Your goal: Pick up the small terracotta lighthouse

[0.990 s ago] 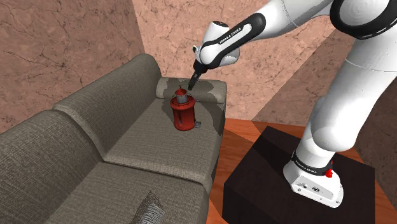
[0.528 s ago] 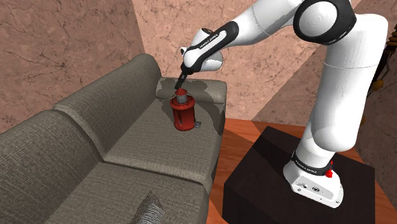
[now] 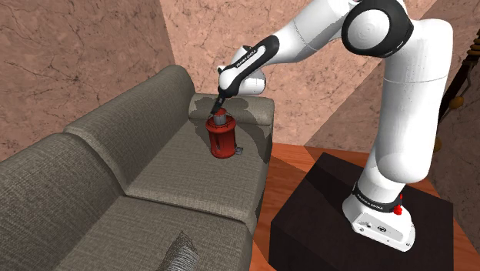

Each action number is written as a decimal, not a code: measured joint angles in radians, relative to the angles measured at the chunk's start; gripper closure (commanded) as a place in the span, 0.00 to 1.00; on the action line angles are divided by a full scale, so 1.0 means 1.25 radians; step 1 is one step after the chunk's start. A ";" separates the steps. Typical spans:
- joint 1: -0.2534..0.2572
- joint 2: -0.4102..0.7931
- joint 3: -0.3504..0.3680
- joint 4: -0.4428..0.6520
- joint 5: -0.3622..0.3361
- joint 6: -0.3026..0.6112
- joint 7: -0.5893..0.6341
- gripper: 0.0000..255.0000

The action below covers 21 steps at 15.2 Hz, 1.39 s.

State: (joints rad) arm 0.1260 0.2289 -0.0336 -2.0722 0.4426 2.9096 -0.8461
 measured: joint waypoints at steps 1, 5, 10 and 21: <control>-0.002 0.004 0.003 -0.001 0.005 0.005 -0.005 1.00; -0.004 0.007 0.006 0.000 0.010 0.010 -0.010 1.00; -0.003 0.005 0.005 -0.002 0.009 0.010 -0.009 1.00; 0.022 -0.044 -0.033 0.024 -0.066 -0.071 0.064 1.00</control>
State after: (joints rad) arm 0.1532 0.1744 -0.0747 -2.0421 0.3603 2.8204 -0.7657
